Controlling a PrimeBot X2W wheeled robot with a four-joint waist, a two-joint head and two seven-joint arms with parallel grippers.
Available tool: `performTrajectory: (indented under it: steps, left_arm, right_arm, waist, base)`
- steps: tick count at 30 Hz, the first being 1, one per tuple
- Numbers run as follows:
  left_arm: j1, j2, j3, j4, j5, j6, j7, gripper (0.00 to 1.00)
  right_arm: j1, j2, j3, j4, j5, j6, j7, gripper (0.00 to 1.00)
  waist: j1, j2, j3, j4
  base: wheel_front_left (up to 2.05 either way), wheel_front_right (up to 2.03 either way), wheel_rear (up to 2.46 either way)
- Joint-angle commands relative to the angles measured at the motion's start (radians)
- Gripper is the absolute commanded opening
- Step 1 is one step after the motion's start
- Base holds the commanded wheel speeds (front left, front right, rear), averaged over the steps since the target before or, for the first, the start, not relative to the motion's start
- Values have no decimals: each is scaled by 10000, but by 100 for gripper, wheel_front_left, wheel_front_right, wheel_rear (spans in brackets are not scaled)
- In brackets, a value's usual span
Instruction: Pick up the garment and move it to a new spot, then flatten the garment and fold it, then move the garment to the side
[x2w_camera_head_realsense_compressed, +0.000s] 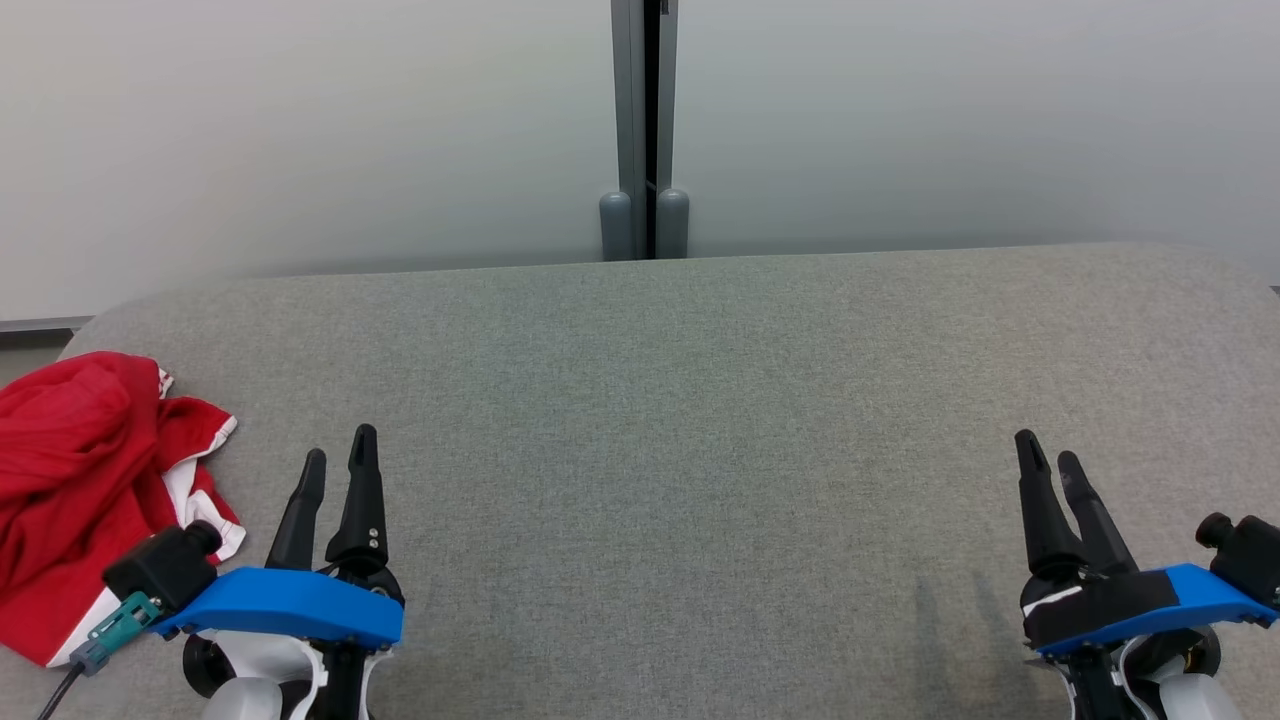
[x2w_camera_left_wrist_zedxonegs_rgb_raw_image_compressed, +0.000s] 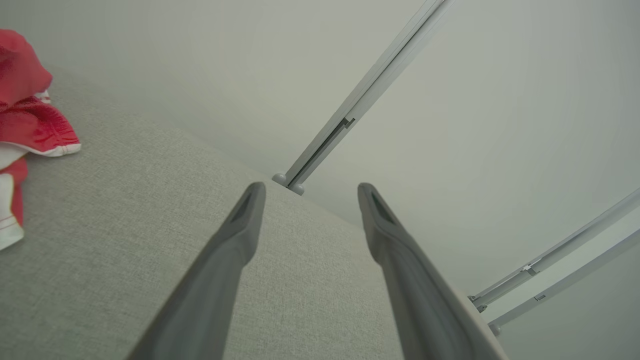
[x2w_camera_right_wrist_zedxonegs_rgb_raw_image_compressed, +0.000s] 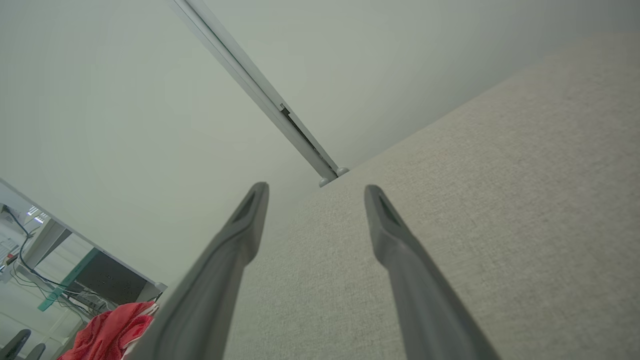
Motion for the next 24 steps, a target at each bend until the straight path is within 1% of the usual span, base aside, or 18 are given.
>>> performTrajectory:
  steps: [1,13,24]
  left_arm:
    - [-312,127,-52,-76,334,-15,-116,100]
    - [-365,210,-421,305,2028,15,-472,100]
    - [-402,314,-586,787,3376,214,-792,100]
  right_arm:
    - [-310,-109,23,-86,-350,19,-117,100]
    - [-367,-103,47,80,-2149,21,-475,100]
    - [-421,-69,107,224,-3583,23,-800,100]
  waist:
    - [0,0,-2,-1]
    - [0,0,-21,-3]
    - [0,0,-14,-20]
  base:
    - [0,0,0]
    - [0,0,0]
    - [0,0,0]
